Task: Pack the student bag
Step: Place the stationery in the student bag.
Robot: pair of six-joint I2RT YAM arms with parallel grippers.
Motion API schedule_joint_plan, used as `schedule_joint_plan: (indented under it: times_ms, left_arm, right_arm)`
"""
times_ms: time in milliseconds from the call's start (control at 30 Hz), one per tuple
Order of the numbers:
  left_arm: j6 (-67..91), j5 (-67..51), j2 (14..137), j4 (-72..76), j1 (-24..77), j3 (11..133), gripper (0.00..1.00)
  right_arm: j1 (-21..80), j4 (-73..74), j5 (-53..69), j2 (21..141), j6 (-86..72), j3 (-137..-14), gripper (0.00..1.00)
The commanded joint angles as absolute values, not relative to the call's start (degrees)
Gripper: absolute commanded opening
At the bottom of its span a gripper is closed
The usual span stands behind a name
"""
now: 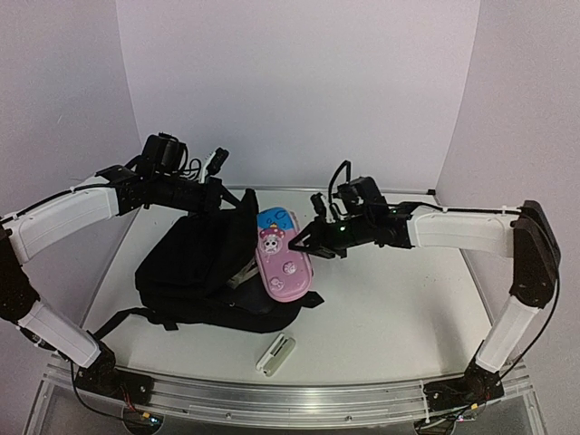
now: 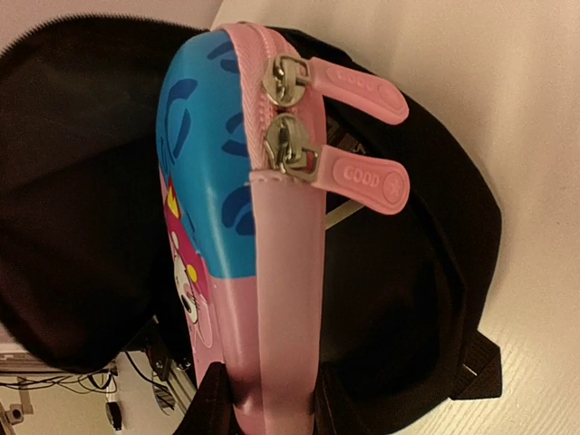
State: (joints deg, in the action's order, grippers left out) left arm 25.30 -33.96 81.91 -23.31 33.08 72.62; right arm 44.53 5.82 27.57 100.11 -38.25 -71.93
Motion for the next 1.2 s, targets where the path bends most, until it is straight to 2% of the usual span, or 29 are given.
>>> schedule_joint_plan:
  times_ms: [0, 367, 567, 933, 1000, 1100, 1167]
  left_arm:
    - [23.92, -39.95, 80.45, -18.18, 33.24, 76.25, 0.0]
    - [24.56, -43.97, 82.75, -16.38, 33.23, 77.34, 0.0]
    - [25.47, -45.4, 83.36, -15.22, 33.25, 76.87, 0.0]
    - [29.17, -48.61, 85.85, -9.09, 33.23, 76.29, 0.0]
    - [29.31, -47.85, 85.72, -8.63, 33.22, 76.25, 0.0]
    - [29.06, -46.23, 84.92, -8.54, 33.19, 75.74, 0.0]
    - [29.0, -45.78, 84.48, -8.61, 33.0, 75.35, 0.0]
  right_arm:
    - [47.64, 5.1, 27.24, 103.09, -33.87, -79.23, 0.0]
    - [55.08, 3.24, 17.31, 115.96, -26.89, -92.14, 0.0]
    - [56.75, -7.0, 16.99, 118.54, -27.48, -92.14, 0.0]
    - [58.66, -11.68, 20.05, 127.08, -30.6, -97.9, 0.01]
    - [58.65, -12.63, 19.36, 126.58, -31.22, -97.14, 0.1]
    - [58.69, -13.27, 17.46, 124.07, -31.09, -94.82, 0.35]
    - [58.63, -13.36, 16.17, 121.78, -30.73, -92.94, 0.46]
